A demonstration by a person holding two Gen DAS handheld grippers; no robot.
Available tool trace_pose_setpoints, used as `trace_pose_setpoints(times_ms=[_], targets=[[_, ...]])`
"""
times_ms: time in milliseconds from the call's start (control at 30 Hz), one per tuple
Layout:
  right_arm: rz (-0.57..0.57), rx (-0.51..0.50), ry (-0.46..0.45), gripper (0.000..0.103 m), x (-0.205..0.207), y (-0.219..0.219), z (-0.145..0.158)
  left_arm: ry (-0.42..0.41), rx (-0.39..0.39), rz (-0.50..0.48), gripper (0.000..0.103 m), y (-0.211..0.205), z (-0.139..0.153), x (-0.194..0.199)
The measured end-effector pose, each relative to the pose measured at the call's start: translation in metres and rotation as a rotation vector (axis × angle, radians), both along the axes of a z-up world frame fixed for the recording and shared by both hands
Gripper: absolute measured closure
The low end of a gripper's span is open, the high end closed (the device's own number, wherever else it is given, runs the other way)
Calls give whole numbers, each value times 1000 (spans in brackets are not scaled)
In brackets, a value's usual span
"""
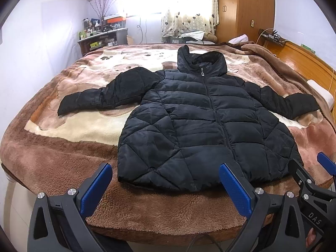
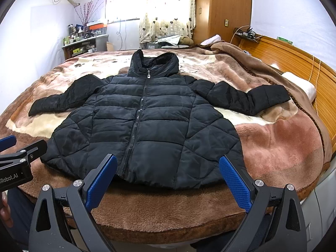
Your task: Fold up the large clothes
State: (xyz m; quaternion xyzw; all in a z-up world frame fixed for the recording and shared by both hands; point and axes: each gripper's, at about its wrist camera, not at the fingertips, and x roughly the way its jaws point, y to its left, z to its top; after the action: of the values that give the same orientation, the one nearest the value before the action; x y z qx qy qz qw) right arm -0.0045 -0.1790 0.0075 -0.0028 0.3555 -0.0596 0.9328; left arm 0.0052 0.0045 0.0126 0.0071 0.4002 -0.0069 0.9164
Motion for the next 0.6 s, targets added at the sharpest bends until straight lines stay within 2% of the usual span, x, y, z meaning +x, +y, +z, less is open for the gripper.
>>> trace_pose_setpoints(times_ms=[600], targets=[[-15, 4, 30, 5, 15, -4, -9, 36, 7, 13, 0, 1, -11, 21]])
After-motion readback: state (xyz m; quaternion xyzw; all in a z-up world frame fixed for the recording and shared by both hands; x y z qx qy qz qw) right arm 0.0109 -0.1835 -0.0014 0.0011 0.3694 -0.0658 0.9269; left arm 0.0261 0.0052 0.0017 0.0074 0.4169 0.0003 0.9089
